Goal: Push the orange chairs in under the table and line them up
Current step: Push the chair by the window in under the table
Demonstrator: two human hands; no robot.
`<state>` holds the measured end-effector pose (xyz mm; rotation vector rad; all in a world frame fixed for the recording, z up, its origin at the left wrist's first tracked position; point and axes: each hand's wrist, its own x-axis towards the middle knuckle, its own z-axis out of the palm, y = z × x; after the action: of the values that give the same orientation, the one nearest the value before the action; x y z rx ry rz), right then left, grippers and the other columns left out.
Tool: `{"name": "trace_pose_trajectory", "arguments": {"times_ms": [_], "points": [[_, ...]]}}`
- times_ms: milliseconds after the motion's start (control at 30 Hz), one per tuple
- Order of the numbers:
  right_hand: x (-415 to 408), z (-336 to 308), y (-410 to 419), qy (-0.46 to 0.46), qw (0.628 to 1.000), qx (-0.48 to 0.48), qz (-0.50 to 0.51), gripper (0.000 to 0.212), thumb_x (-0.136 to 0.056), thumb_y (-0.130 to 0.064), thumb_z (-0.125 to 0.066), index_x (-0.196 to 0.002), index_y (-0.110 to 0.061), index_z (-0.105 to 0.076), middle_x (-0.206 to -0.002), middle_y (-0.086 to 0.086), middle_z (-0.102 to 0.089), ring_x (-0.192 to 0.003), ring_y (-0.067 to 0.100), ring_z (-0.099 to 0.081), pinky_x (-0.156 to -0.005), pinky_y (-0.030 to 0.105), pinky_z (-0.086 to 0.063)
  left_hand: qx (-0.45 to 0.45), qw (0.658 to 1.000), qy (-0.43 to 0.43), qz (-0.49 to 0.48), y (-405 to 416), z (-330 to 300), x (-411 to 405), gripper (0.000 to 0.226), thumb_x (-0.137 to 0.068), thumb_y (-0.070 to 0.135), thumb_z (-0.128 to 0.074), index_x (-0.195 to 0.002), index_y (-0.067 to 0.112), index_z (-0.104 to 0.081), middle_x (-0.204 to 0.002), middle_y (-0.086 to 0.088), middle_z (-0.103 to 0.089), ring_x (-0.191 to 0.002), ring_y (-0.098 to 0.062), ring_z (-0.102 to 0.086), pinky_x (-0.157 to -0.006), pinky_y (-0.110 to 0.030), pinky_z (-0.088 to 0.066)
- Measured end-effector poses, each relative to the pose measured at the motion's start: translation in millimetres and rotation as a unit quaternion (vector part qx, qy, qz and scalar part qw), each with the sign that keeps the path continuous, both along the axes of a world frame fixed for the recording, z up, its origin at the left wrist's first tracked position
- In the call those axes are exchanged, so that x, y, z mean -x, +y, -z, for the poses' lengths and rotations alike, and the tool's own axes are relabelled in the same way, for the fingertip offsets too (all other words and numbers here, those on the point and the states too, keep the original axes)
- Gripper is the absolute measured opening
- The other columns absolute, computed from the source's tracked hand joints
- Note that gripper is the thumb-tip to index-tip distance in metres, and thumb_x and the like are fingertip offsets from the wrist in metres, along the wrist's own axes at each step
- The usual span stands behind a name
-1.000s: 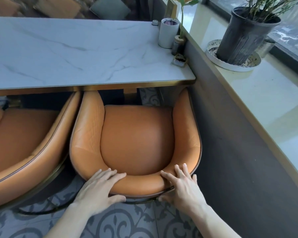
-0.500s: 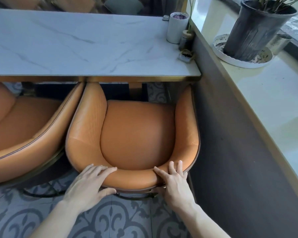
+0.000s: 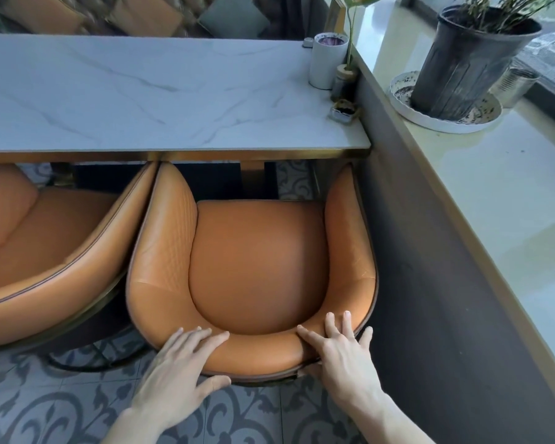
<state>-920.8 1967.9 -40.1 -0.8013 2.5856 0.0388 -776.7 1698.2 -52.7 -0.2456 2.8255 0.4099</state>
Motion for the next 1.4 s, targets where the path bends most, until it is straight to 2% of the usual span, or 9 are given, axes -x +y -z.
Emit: {"name": "trace_pose_trajectory", "arguments": {"times_ms": [100,267,467,767,867,933,1033,1133,1400], "points": [[7.1,-1.4,3.3,-0.02,0.999,0.012,-0.027,0.073,-0.095,-0.062,-0.054,-0.158,-0.048,-0.019,-0.159,0.015,-0.025,-0.151,0.05,-0.006,-0.12,0.068,-0.014,0.01,1.0,0.002,0.003,2.8,0.8,-0.4,0.075,-0.084,0.08,-0.031,-0.15,0.048,-0.015,-0.154,0.013,-0.032,-0.144,-0.007,-0.021,-0.122,-0.03,-0.003],[13.2,-7.6,1.5,-0.046,0.998,0.012,-0.05,0.078,-0.093,-0.061,-0.059,-0.159,-0.045,-0.021,-0.158,0.019,-0.026,-0.15,0.051,-0.006,-0.121,0.067,-0.013,0.014,1.0,0.002,-0.005,6.3,-3.5,-0.1,0.076,-0.084,0.08,-0.031,-0.15,0.048,-0.017,-0.152,0.014,-0.034,-0.143,-0.008,-0.023,-0.121,-0.03,-0.003],[16.1,-9.8,15.6,-0.039,0.997,0.028,-0.066,0.071,-0.096,-0.06,-0.056,-0.158,-0.046,-0.023,-0.156,0.014,-0.03,-0.15,0.045,-0.011,-0.121,0.062,-0.015,0.017,1.0,0.013,-0.017,20.6,-5.1,-3.4,0.076,-0.083,0.079,-0.031,-0.151,0.045,-0.022,-0.151,0.009,-0.038,-0.142,-0.013,-0.027,-0.121,-0.033,-0.006],[20.3,-5.6,29.7,-0.052,0.996,0.017,-0.075,0.074,-0.093,-0.059,-0.06,-0.156,-0.05,-0.023,-0.157,0.01,-0.029,-0.152,0.044,-0.007,-0.123,0.059,-0.014,0.014,1.0,0.005,-0.019,41.5,-3.4,-7.8,0.075,-0.087,0.077,-0.028,-0.152,0.044,-0.01,-0.156,0.009,-0.029,-0.145,-0.013,-0.019,-0.122,-0.032,0.001],[23.4,-6.2,38.6,-0.054,0.996,0.019,-0.072,0.073,-0.092,-0.059,-0.061,-0.155,-0.051,-0.024,-0.155,0.008,-0.031,-0.152,0.042,-0.01,-0.124,0.058,-0.015,0.012,1.0,0.013,-0.019,50.2,-3.3,-9.0,0.078,-0.083,0.08,-0.022,-0.152,0.044,-0.012,-0.154,0.009,-0.031,-0.145,-0.013,-0.021,-0.12,-0.03,0.003],[24.5,-7.2,42.1,-0.052,0.996,0.021,-0.071,0.074,-0.092,-0.058,-0.064,-0.154,-0.052,-0.025,-0.154,0.006,-0.033,-0.151,0.041,-0.011,-0.124,0.057,-0.016,-0.008,1.0,0.016,-0.021,52.6,-2.0,-9.0,0.077,-0.085,0.08,-0.028,-0.151,0.046,-0.012,-0.155,0.011,-0.03,-0.145,-0.011,-0.018,-0.119,-0.028,0.007],[22.8,-7.1,41.3,-0.059,0.996,0.029,-0.063,0.075,-0.092,-0.054,-0.066,-0.155,-0.052,-0.025,-0.159,0.009,-0.029,-0.154,0.043,-0.006,-0.125,0.059,-0.013,-0.022,0.999,0.027,-0.022,49.8,-0.2,-8.8,0.074,-0.085,0.08,-0.03,-0.15,0.05,-0.01,-0.154,0.015,-0.026,-0.145,-0.006,-0.011,-0.118,-0.027,0.014],[23.6,-4.3,42.6,-0.059,0.996,0.036,-0.064,0.076,-0.092,-0.054,-0.066,-0.156,-0.052,-0.024,-0.161,0.009,-0.026,-0.154,0.043,-0.004,-0.125,0.059,-0.012,-0.03,0.999,0.032,-0.021,46.9,2.7,-8.5,0.075,-0.081,0.083,-0.024,-0.148,0.053,-0.012,-0.153,0.018,-0.024,-0.145,-0.004,-0.008,-0.117,-0.028,0.015],[38.1,-2.5,43.3,-0.059,0.995,0.044,-0.064,0.077,-0.088,-0.054,-0.07,-0.154,-0.054,-0.029,-0.146,0.005,-0.036,-0.15,0.041,-0.013,-0.123,0.057,-0.015,-0.057,0.998,0.029,-0.017,44.5,2.2,3.3,0.07,-0.082,0.083,-0.028,-0.145,0.057,-0.011,-0.152,0.022,-0.021,-0.143,0.001,-0.002,-0.113,-0.022,0.02]]}}
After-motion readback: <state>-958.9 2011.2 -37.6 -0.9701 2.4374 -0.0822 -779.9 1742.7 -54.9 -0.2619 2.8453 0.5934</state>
